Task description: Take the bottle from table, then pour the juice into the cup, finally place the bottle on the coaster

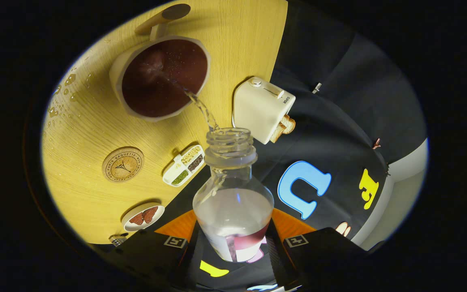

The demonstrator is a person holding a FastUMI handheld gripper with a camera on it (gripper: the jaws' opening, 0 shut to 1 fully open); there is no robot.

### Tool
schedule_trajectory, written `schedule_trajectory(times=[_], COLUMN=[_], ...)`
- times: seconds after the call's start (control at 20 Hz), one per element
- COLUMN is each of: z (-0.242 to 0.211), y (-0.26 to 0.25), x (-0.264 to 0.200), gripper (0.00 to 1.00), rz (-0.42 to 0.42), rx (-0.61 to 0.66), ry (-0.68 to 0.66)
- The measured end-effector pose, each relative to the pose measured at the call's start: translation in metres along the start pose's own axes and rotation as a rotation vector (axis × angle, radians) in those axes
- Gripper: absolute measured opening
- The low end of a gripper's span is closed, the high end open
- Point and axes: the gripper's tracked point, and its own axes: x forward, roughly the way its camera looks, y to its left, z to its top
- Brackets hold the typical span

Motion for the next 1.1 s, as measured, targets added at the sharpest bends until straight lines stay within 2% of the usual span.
schedule_trajectory(times=[0.3, 1.1], z=[0.009, 0.004], y=[-0.015, -0.014], x=[0.005, 0.007], gripper=[0.72, 0.72], rz=[-0.019, 0.000], rx=[-0.087, -0.116], ry=[-0.039, -0.017])
